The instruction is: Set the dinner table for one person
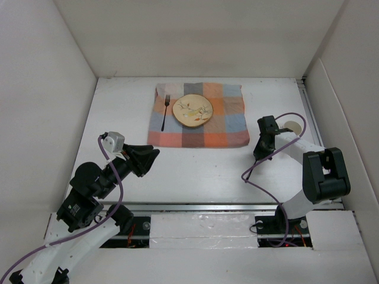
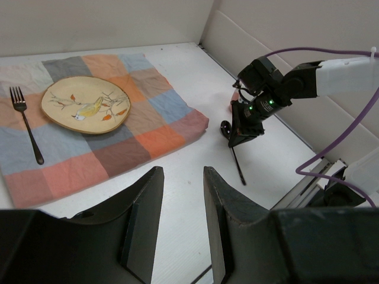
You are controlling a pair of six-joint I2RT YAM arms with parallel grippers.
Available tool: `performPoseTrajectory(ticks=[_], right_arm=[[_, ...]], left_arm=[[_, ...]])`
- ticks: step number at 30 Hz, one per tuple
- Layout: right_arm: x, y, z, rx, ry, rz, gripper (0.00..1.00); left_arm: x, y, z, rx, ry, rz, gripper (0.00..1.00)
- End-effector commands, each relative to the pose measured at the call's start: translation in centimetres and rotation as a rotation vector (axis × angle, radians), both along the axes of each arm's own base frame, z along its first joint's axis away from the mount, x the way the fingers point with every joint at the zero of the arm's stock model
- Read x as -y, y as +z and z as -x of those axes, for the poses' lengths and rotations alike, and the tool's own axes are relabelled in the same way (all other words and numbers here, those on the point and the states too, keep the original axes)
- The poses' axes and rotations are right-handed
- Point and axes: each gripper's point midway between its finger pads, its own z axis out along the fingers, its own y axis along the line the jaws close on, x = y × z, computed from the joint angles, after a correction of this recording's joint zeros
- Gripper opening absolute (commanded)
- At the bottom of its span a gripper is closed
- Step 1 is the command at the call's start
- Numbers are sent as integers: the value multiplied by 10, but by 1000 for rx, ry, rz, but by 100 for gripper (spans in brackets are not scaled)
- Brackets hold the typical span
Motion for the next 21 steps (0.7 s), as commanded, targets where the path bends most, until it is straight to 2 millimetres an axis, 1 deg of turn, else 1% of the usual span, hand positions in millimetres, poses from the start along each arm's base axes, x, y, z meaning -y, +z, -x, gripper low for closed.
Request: performPoseTrajectory(ticks=[1, 3, 4, 5, 6, 7, 8, 9, 10, 11, 12, 13, 14, 15, 16, 17, 18, 19, 20, 21], right_arm=[[-8, -6, 13, -78, 33, -43, 8], [-6, -4, 11, -68, 30, -33, 1], [-6, -3, 10, -62, 26, -32, 0], [-9, 4, 9, -38, 39, -33, 0], [-6, 10, 6, -13, 31, -21, 0], [-8, 18, 5, 11, 37, -15, 0], [-6, 35, 3, 56, 32, -10, 0], [-7, 52, -3, 102, 46, 5, 0], [-11, 67, -6, 136, 64, 8, 0], [-8, 79, -6, 151, 66, 18, 0], [-14, 98, -12, 212, 95, 13, 0], [-22, 119, -24, 278, 118, -4, 0], [-28, 129, -31, 310, 139, -21, 0], [-39, 133, -43, 328, 192, -53, 0], [-50, 149, -58, 371, 227, -70, 0], [-56, 153, -69, 376, 247, -81, 0], [-69, 155, -77, 376, 311, -93, 0], [-84, 140, -86, 333, 359, -87, 0], [-97, 159, -105, 379, 386, -89, 0], [-104, 160, -116, 382, 431, -69, 0]], left_arm=[[-4, 12, -2, 50, 25, 26, 30], [-2, 11, -1, 49, 14, 25, 30], [-2, 11, -2, 49, 14, 23, 30], [-1, 9, -3, 43, 14, 18, 30], [0, 8, -4, 38, 14, 15, 30], [0, 6, -5, 33, 15, 12, 30], [1, 4, -6, 29, 19, 7, 30], [0, 3, -7, 25, 22, 6, 30], [1, 2, -8, 21, 23, 5, 30], [2, 1, -9, 16, 23, 1, 30], [1, 3, -9, 21, 23, 4, 30], [2, 2, -9, 17, 22, 2, 30], [3, 0, -11, 11, 23, -3, 30], [4, 0, -12, 10, 23, -4, 30], [5, -2, -13, 4, 23, -9, 30], [6, -4, -14, -3, 23, -14, 30], [6, -4, -15, -5, 26, -15, 31], [7, -7, -17, -11, 26, -22, 31], [8, -9, -19, -20, 29, -28, 31], [8, -11, -20, -24, 30, -31, 31]])
